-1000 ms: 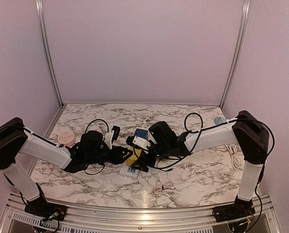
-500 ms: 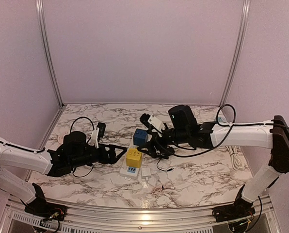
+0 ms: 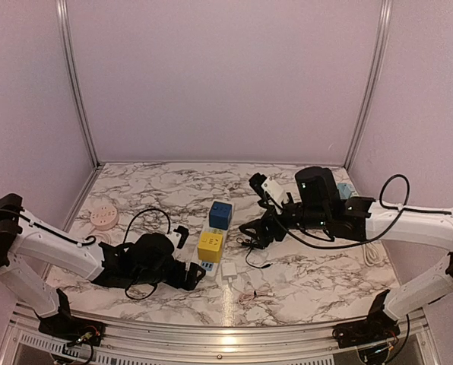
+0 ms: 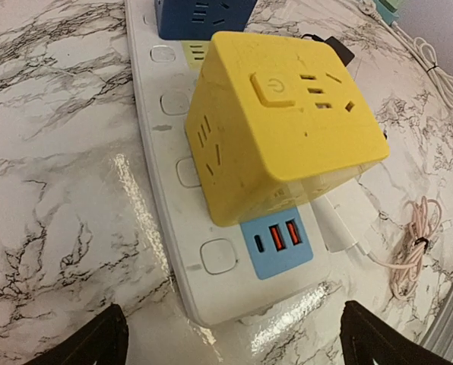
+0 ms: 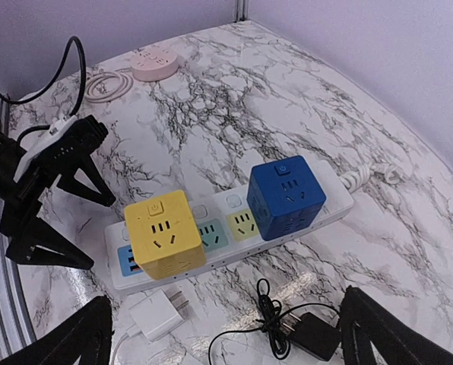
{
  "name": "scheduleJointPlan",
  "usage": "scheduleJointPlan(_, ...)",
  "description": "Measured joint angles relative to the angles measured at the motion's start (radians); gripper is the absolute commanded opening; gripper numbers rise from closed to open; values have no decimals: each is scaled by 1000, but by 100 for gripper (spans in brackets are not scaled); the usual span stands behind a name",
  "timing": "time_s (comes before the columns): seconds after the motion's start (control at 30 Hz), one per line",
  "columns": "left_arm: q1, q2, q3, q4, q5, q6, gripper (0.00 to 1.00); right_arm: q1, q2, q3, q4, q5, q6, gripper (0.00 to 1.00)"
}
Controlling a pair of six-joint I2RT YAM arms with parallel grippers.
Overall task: Insert the plug
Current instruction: Move the socket to the center of the board.
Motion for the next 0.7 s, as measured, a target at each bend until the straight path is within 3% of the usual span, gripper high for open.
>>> scheduleJointPlan(0.13,-26,136,90,-17,-33,-6,99,0,-37,-2,-8,22,1,99)
scheduleJointPlan(0.4,-53,250,175,-20,-53,-28,98,0,-83,-31,-45,60,0,99)
scheduleJointPlan(0.47,-54,270,196,-21,-68,-38,89,0,-93,-32,-52,64,0,99)
scheduleJointPlan(0.53,-53,294,222,-25,-86,-53,65,0,-103,-32,-55,68,0,98)
scheduleJointPlan(0.63,-48,313,276,-35,-138,-77,49,0,-116,-32,-56,72,0,98)
scheduleJointPlan(0.7,-45,356,328,-50,-132,-78,46,0,-124,-32,-57,75,0,99)
